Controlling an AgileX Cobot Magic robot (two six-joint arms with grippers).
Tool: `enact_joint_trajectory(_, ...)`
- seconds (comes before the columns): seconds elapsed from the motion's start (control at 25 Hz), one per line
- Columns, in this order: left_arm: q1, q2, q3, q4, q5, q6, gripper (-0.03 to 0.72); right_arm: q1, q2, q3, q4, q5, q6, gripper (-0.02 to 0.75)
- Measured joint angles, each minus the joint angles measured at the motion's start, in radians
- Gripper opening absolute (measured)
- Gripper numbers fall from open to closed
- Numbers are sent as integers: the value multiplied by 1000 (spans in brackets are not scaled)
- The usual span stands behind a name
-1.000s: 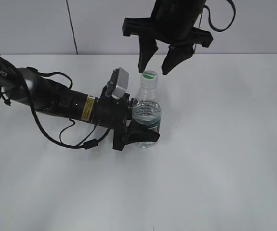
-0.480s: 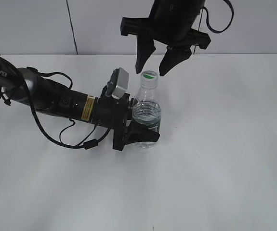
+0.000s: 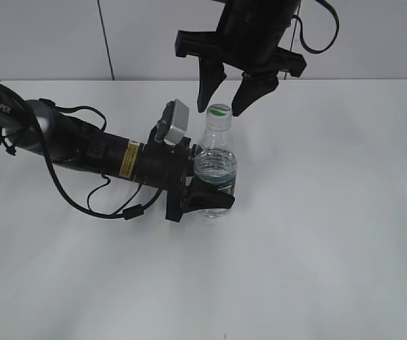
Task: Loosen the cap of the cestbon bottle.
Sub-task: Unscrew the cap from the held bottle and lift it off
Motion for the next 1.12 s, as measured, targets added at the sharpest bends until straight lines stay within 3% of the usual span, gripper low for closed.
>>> enact_joint_trajectory(0.92, 8, 0, 0, 0, 0, 0, 414, 0, 0, 22, 3, 0, 0, 384)
enact_joint_trajectory(1.12, 8, 0, 0, 0, 0, 0, 414, 0, 0, 20, 6, -1, 0, 309)
